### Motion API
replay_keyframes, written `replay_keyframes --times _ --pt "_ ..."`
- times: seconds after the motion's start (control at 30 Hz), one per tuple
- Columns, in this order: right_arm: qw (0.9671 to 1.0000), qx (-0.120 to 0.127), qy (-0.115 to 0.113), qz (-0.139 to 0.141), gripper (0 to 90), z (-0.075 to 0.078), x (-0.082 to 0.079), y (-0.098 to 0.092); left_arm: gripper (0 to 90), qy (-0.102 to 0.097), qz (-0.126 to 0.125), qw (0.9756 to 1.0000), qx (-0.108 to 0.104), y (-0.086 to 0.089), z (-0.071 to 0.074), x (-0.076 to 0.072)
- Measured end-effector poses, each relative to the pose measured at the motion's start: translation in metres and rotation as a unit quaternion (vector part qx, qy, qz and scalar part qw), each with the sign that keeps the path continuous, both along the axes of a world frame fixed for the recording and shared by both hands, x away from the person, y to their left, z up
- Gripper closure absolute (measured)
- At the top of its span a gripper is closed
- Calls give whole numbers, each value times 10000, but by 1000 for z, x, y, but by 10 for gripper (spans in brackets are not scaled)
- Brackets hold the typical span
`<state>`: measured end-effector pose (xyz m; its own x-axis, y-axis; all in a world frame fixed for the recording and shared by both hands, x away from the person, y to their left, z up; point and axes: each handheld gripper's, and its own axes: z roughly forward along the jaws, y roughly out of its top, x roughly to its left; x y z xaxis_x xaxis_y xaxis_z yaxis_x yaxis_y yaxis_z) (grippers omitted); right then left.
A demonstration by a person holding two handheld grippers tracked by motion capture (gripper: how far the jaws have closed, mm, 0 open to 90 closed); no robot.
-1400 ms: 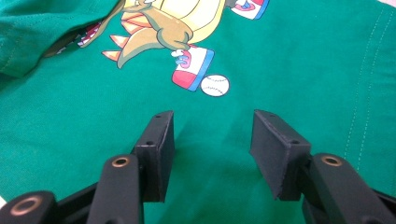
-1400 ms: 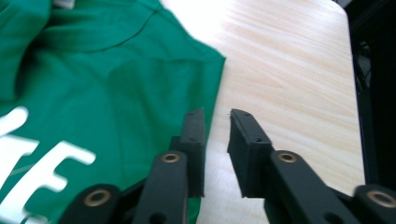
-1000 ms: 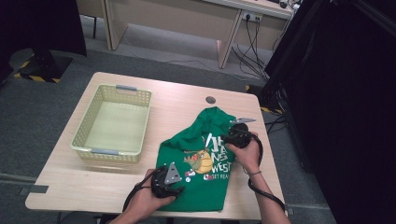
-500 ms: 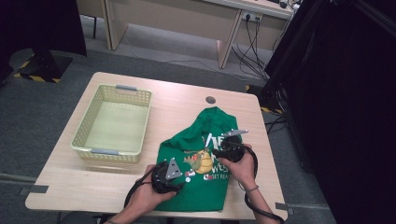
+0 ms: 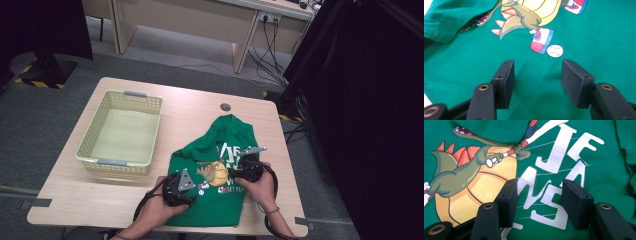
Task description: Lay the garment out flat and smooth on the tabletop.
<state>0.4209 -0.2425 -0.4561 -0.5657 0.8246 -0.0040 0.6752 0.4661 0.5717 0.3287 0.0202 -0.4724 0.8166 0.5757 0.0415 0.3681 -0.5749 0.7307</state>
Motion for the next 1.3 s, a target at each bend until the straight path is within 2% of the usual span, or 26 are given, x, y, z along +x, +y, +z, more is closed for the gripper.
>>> replay_keyframes --times 0.1,0.2,0.37,0.47,0.7,0.77,0.83,0.9,0.97,1.0,1.13,1.3 --pt "10000 32 -52 61 477 -1 -1 -1 414 -40 -26 10000 -59 -2 1 -1" --pt "9996 58 -94 244 483 -2 -4 -4 398 -85 -37 9999 -104 -5 4 -1" --pt "9980 4 -5 636 486 0 -13 -11 391 -166 -38 9998 -120 -8 8 2" --pt "9976 -15 48 696 486 0 -20 -15 391 -208 -38 9997 -110 -11 10 5" --pt "9975 -108 290 638 465 4 -39 -11 390 -290 -8 9996 -44 -15 14 15" --pt "9979 55 317 566 449 7 -42 -10 390 -307 5 9995 1 -16 14 18" --pt "9985 189 152 485 426 11 -38 -12 391 -310 24 9995 18 -16 14 21" --pt "9994 151 -19 318 419 14 -31 -13 392 -319 42 9995 9 -17 15 23" --pt "9995 211 -40 245 419 13 -21 -14 392 -327 68 9994 -14 -16 16 24" --pt "9995 160 -88 245 418 12 -17 -13 392 -341 69 9994 0 -15 17 24" --pt "9998 -21 13 210 425 2 -6 -12 392 -342 93 9994 -46 -15 17 25" --pt "9997 -42 23 221 445 0 -15 -13 394 -371 68 9993 19 -16 17 27"
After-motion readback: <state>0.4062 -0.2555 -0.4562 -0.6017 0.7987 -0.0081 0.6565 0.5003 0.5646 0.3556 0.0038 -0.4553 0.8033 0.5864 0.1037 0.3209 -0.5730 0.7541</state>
